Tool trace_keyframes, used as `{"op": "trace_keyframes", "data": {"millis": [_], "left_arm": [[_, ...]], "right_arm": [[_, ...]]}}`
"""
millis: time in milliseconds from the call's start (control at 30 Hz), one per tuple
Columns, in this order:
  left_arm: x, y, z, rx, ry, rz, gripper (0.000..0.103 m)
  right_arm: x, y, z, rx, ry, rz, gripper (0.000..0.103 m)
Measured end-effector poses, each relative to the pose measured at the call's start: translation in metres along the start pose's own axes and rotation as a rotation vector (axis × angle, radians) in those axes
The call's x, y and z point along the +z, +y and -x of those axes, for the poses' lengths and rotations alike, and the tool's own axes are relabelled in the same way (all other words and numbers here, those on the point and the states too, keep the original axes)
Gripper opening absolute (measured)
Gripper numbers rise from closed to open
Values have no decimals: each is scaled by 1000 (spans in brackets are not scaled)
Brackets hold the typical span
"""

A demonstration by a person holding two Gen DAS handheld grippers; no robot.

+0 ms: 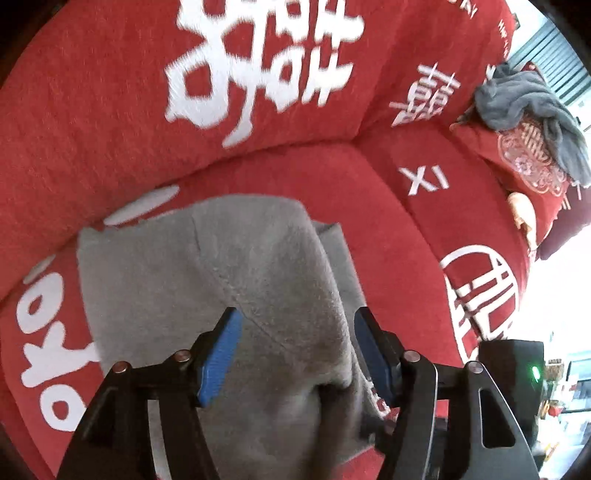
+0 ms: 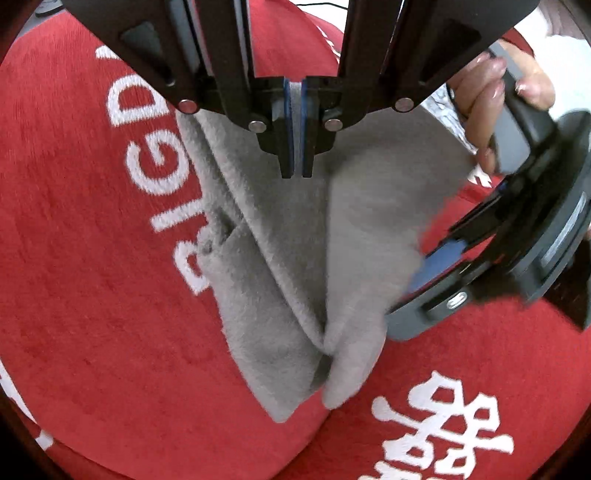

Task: Fold small clothes

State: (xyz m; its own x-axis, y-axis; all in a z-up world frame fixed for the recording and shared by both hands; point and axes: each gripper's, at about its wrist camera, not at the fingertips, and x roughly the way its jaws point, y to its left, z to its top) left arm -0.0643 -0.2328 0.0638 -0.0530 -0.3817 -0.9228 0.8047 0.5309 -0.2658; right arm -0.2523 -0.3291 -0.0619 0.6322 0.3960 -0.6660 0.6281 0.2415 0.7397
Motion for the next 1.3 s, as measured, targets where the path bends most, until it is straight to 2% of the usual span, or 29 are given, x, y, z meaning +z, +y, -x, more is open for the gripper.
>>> {"op": "trace_keyframes", "data": {"millis": [33,67,100,133,167,233,267,400,533,600,633,667,733,767,833,1033,1100,1167,1300], "left_arm": [[0,1,4,1,-12,6,67],[-2,8,15,16,-33,23,80],[-3,15,22,40,-54,47,85],[-4,23,26,55,-72,66,86],[-8,36,35,82,-99,100,86],[-15,56,40,116,-98,141,86],[-20,71,39,152,-81,177,86],[-39,114,32,214,-36,293,86],[-53,136,19,261,0,347,86],[-58,143,13,278,13,359,86],[-61,143,12,281,12,362,86],[-61,144,13,282,10,364,86],[-61,141,17,271,0,361,86],[-61,138,19,264,-7,352,86],[-62,129,17,266,-1,316,86],[-62,113,-2,252,24,259,86],[-62,109,-3,261,27,242,87],[-63,108,-1,264,31,231,87],[-66,109,8,272,42,241,87]], "right_arm": [[2,-3,5,19,-10,-12,6],[8,-6,9,68,-30,-45,8],[15,-10,12,98,-40,-69,9],[21,-15,15,155,-52,-113,20],[26,-18,15,186,-54,-139,40],[37,-27,12,294,-46,-189,65],[43,-31,10,338,-38,-215,66],[46,-26,-13,418,-12,-256,66],[58,3,-16,337,37,-157,65],[74,28,-27,239,54,-65,54],[79,35,-28,158,63,-6,29],[85,51,-30,49,62,74,14],[82,69,-21,16,36,172,14],[77,82,-11,34,9,237,13],[69,90,0,34,-15,285,13],[61,40,-4,-86,-25,172,13],[63,32,-9,-102,-28,161,14],[61,37,-8,-121,-37,177,14],[61,52,-6,-241,-53,262,12]]}}
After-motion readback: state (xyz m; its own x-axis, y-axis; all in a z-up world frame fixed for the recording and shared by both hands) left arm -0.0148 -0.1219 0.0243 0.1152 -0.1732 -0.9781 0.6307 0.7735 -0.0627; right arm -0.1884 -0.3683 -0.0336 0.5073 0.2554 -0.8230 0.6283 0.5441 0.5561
